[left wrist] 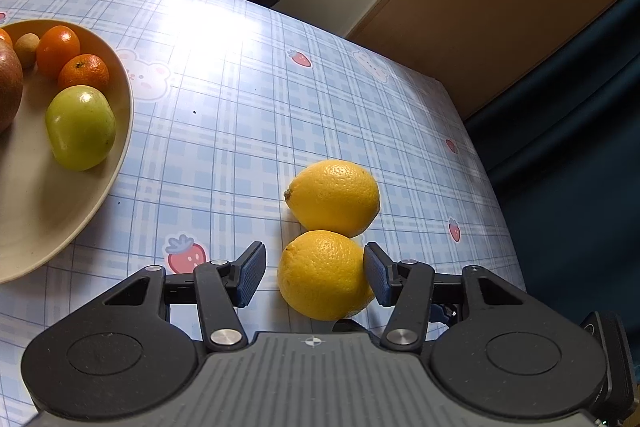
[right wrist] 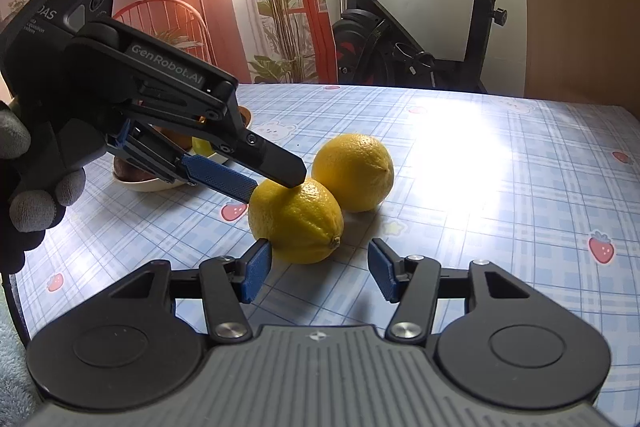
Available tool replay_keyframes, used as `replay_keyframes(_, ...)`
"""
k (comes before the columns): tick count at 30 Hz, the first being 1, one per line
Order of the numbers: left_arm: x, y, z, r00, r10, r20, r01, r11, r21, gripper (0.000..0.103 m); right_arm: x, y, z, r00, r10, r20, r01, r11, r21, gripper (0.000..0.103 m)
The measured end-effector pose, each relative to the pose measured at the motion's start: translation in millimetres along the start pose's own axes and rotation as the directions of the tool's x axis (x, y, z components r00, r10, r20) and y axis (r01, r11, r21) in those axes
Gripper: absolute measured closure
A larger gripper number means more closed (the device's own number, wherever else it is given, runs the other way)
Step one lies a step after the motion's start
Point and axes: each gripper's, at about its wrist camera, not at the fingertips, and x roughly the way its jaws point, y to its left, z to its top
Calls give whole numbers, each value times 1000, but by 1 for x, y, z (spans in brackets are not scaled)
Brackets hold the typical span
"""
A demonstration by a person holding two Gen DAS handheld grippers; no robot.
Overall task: Organize fruits
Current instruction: 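Close both grippers on one yellow lemon, then lift the lemon with both grippers and carry it onto the plate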
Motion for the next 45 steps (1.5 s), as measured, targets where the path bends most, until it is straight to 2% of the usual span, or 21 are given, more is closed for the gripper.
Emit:
replay_keyframes(3,1,3,-1,1000,-19,2,19,1000,4,49,0,1,4,1000,6,-16,-7,999,-39,55)
replay_keyframes(5,1,4,0,999,-35,0,35,999,8,55,0,2,5,1000,13,-27,-14,998,-60,59)
replay_keyframes(9,3,5,3,999,-50,-10,51,999,4,57,5,5,10,999,18,-44,-22,996,-89,59)
replay_keyframes(11,5,5,3,998,-55,-15,55,998,4,56,8,7,10,999,16,-47,-20,995,-98,55)
replay_keyframes(16,7,10,3,997,-72,-23,71,997,-12,53,12,5,9,998,39,-49,-42,997,-68,53)
replay_keyframes(21,8,4,0,998,-56,-9,57,998,22,53,15,3,11,998,50,-42,-52,997,-57,50)
replay_keyframes(34,8,2,0,998,-61,3,61,998,30,53,20,-6,11,995,95,-30,-96,995,-9,48)
replay_keyframes(41,1,-2,-6,1000,-27,12,27,998,60,53,19,-2,11,993,117,-33,-116,993,23,49)
replay_keyframes(45,-6,1,-11,1000,-12,16,11,999,43,53,20,8,10,992,123,-43,-122,992,22,49)
